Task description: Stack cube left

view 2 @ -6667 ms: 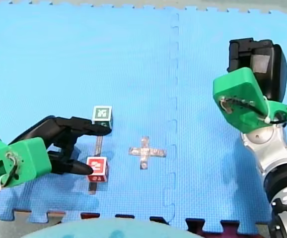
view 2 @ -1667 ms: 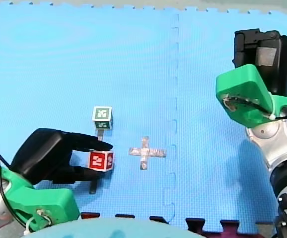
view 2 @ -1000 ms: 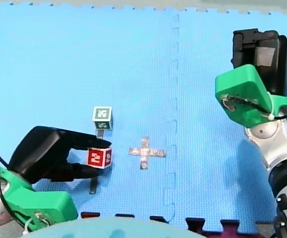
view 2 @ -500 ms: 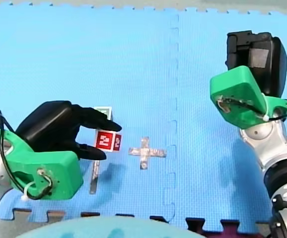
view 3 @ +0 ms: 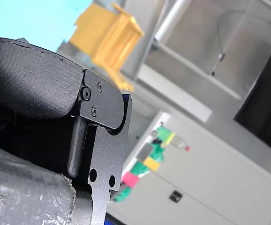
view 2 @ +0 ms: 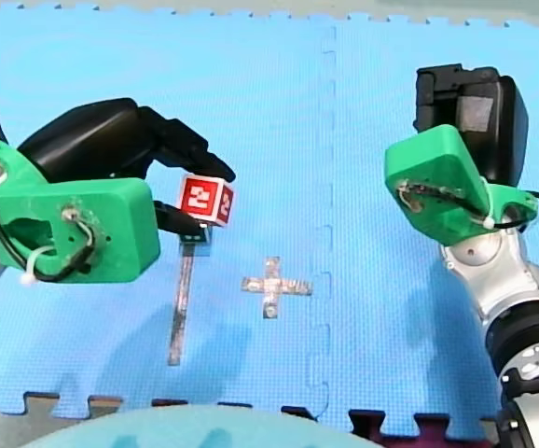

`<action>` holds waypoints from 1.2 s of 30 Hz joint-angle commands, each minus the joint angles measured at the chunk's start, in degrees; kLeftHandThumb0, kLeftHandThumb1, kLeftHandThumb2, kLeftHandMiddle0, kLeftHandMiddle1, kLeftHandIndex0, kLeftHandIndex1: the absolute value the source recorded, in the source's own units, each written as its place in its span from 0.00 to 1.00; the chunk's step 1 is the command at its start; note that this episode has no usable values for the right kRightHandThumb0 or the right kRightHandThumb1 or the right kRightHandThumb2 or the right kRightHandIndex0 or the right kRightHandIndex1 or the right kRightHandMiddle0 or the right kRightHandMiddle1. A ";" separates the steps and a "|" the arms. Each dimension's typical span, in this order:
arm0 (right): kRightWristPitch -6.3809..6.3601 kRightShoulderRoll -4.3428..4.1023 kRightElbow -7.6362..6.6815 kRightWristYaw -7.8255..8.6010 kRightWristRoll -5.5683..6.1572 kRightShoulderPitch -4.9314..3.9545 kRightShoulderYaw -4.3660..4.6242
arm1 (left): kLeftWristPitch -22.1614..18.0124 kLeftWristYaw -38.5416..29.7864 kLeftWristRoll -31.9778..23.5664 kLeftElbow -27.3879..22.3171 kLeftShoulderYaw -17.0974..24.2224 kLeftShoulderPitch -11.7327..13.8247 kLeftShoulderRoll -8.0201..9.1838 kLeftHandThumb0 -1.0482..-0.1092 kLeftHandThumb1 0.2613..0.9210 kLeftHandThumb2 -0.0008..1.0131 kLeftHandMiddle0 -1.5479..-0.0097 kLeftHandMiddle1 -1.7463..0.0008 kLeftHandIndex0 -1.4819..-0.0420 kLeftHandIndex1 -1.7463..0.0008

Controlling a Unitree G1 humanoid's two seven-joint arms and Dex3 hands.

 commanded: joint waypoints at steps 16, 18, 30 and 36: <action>0.75 0.12 -0.68 -0.81 0.44 -0.25 -0.02 | -4.29 7.83 3.99 10.59 -4.26 0.63 -3.28 0.60 0.76 0.00 0.37 0.00 0.10 0.99; 0.80 0.17 -0.72 -0.85 0.45 -0.28 -0.01 | -5.38 8.98 3.54 11.43 -4.11 1.00 -3.73 0.60 0.77 0.00 0.37 0.00 0.10 0.99; 1.83 0.58 -0.69 -1.30 0.40 -0.99 0.12 | -15.40 14.18 0.19 22.92 -3.45 -0.22 -6.13 0.60 0.78 0.00 0.38 0.00 0.11 1.00; 2.59 0.87 -0.30 -1.78 0.13 -1.33 0.43 | -20.67 15.46 -1.23 28.68 -3.24 -1.46 -6.88 0.60 0.78 0.00 0.39 0.00 0.11 1.00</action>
